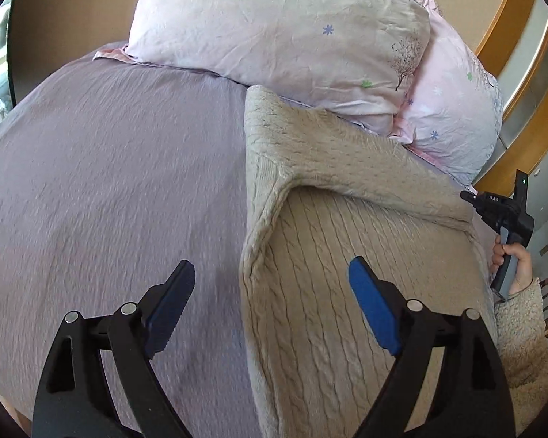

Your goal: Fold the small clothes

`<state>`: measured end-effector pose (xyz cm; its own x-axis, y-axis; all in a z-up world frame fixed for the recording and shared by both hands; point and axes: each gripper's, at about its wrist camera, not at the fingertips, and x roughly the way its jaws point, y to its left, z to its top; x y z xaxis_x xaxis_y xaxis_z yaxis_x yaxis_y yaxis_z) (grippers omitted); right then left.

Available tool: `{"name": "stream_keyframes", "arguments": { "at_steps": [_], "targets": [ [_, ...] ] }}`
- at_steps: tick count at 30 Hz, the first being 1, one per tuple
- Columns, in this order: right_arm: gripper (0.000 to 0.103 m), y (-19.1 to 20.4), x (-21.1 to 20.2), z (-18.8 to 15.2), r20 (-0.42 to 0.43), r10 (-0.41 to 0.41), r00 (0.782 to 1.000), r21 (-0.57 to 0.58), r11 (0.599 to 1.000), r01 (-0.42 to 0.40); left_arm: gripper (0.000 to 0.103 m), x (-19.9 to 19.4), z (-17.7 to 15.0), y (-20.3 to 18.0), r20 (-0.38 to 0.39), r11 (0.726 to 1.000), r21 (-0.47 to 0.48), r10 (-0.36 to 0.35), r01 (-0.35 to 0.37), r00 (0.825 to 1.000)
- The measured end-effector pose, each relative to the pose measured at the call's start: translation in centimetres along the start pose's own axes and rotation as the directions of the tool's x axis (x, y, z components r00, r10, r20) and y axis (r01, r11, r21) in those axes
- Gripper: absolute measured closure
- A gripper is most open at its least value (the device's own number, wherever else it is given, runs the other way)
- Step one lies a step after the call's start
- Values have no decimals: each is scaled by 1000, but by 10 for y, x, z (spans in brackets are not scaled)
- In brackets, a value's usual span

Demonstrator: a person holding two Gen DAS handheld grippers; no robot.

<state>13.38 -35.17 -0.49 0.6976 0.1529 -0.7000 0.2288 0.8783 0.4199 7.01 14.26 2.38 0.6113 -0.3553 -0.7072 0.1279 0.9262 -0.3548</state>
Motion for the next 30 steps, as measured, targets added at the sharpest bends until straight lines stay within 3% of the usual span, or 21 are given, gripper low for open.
{"name": "stream_keyframes", "arguments": {
  "at_steps": [1, 2, 4, 6, 8, 9, 11, 13, 15, 18, 20, 21, 22, 23, 24, 25, 26, 28, 30],
  "targets": [
    [90, -1, -7, -3, -10, -15, 1000, 2, 1000, 15, 16, -2, -6, 0, -2, 1000, 2, -19, 19, 1000],
    [69, -2, -16, -10, -23, -31, 999, -4, 1000, 31, 17, -2, -11, 0, -7, 999, 3, -37, 37, 999],
    [51, -8, -32, -28, -55, -25, 998, -8, 1000, 24, 17, -2, -20, 0, -12, 997, 1, -75, 75, 997],
    [53, -19, -45, -53, -125, 2, 992, 2, 1000, -2, 22, -8, -30, -1, 3, 993, 5, -122, 122, 993],
    [70, -29, -60, -81, -186, 78, 979, 46, 996, -71, 37, -13, -41, 1, -10, 975, -30, -222, 222, 975],
    [73, -34, -71, -94, -188, 116, 975, 57, 993, -107, 40, -15, -48, 3, -16, 961, -51, -271, 270, 962],
    [80, -43, -91, -121, -221, 213, 952, 85, 976, -199, 50, -25, -64, 2, -5, 946, -58, -319, 318, 948],
    [81, -48, -112, -150, -234, 306, 923, 90, 952, -293, 58, -36, -81, -1, -10, 933, -47, -359, 358, 933],
    [82, -54, -132, -178, -248, 369, 896, 85, 929, -359, 59, -45, -100, -3, -3, 916, -51, -399, 398, 917],
    [86, -58, -150, -204, -254, 420, 871, 82, 907, -413, 60, -54, -125, -2, 17, 894, -84, -440, 440, 898],
    [88, -55, -151, -213, -280, 423, 862, 65, 904, -422, 60, -56, -133, -3, 18, 892, -101, -442, 441, 897],
    [88, -52, -149, -216, -298, 412, 861, 49, 907, -417, 62, -55, -136, -4, 10, 895, -102, -435, 433, 901],
    [95, -49, -146, -217, -312, 408, 858, 42, 908, -417, 72, -54, -138, -7, 0, 903, -96, -420, 418, 908],
    [95, -44, -143, -216, -318, 405, 857, 30, 908, -418, 86, -51, -138, -9, -14, 911, -95, -404, 401, 915],
    [96, -40, -144, -214, -316, 412, 855, 18, 903, -428, 93, -47, -137, -11, -29, 917, -98, -391, 386, 920],
    [96, -34, -145, -209, -327, 415, 849, 3, 899, -438, 95, -46, -132, -12, -33, 917, -105, -391, 386, 920],
    [96, -27, -152, -199, -288, 427, 857, -26, 892, -452, 96, -49, -126, -13, -28, 910, -105, -405, 400, 914],
    [96, -19, -168, -173, -245, 474, 845, -57, 864, -501, 96, -57, -105, -18, -12, 908, -87, -412, 409, 911],
    [96, -6, -186, -144, -190, 493, 849, -126, 845, -520, 96, -69, -75, -26, 20, 905, -45, -422, 422, 907]
  ]
}}
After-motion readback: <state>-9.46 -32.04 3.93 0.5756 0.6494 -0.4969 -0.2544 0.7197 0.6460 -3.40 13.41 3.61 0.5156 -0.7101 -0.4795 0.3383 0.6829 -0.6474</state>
